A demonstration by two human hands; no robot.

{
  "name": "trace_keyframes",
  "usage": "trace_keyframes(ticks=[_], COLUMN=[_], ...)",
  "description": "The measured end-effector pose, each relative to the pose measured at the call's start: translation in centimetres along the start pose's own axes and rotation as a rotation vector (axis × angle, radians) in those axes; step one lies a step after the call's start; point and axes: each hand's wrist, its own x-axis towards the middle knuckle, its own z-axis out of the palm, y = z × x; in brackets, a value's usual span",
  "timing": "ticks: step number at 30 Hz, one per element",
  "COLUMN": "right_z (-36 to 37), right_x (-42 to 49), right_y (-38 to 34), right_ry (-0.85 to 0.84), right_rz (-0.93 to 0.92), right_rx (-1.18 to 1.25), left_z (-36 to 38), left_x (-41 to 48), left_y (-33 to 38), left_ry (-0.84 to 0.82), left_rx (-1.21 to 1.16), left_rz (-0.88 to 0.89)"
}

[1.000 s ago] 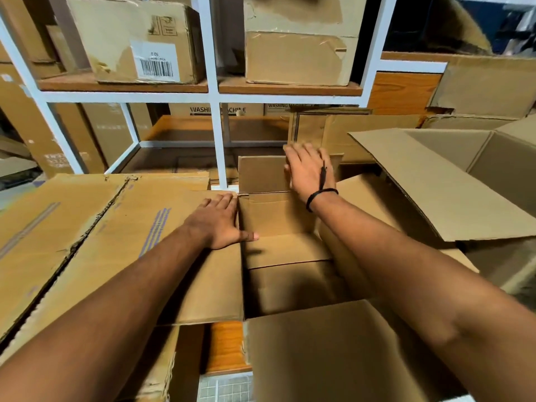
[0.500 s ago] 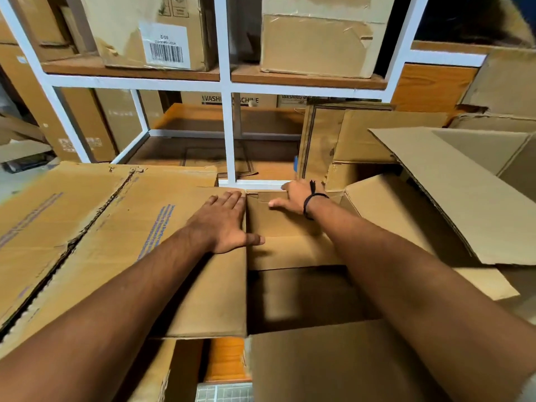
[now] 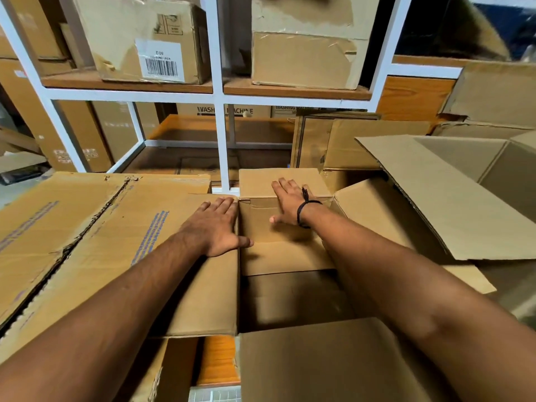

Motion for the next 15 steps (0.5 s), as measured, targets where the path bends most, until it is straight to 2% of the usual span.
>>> trace_keyframes(ticks=[4,8,12,15], right_z=[-0.1,0.4,1.4,1.7], right_x=[-6.3,-12.5,-15.9,-16.3], right_y=[2.9,5.9,7.0,6.9], right_ry=[-0.014,0.010,-0.067,-0.083], right_rz=[0.054,0.235,0.396,0.406], right_rx=[-0.168,-0.199,0.019,0.255], left_z=[0.2,-0.3,-1.1,-1.6], left_x=[0.0,-0.5,-1.2,-1.5], left_y=[0.0,0.4,1.0,1.7], left_ry=[0.021,0.074,0.104,0.103], left_rx=[-0.017,-0.056,-0.017,0.025], left_rz=[-0.002,0.001,-0.003,-0.011])
